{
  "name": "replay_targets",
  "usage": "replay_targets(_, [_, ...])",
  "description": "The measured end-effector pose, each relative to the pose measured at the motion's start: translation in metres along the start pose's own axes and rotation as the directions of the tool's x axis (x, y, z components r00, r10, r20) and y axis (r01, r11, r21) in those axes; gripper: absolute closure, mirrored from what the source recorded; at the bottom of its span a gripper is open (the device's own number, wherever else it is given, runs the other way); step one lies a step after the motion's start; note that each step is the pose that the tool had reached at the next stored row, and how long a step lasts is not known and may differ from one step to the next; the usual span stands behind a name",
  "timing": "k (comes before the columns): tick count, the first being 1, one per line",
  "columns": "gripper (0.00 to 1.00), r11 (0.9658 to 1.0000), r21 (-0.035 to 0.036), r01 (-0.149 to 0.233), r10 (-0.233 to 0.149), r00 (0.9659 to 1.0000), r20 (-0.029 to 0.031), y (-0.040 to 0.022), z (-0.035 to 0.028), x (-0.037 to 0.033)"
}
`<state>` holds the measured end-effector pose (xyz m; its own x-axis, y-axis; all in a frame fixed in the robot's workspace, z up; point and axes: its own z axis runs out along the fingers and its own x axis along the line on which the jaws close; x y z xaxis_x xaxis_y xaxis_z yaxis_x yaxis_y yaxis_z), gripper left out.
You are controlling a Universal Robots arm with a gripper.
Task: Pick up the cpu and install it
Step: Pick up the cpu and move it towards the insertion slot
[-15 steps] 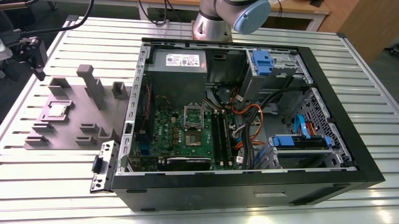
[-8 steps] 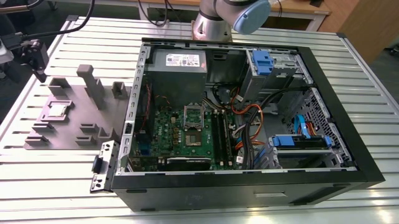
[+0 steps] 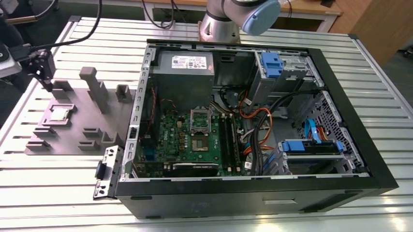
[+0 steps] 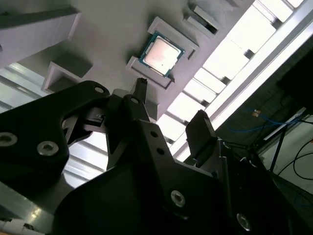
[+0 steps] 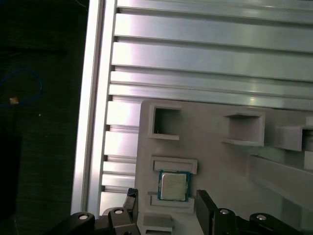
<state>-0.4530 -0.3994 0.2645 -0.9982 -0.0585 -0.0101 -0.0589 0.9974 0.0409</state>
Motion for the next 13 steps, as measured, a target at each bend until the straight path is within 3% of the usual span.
replay_targets(3, [0.41, 1.0000, -0.0002, 0.000, 0.000, 1.0000, 0.0004, -0.0006, 0.0057, -0.0044])
replay_targets(8, [0.41, 0.9990, -0.0006, 0.045, -0.045, 0.9990, -0.0016, -0.0013, 0.0148, -0.0045])
replay_targets(13, [0.41, 0.9990, -0.0006, 0.046, -0.046, 0.9990, -0.0017, -0.0021, 0.0238, -0.0044])
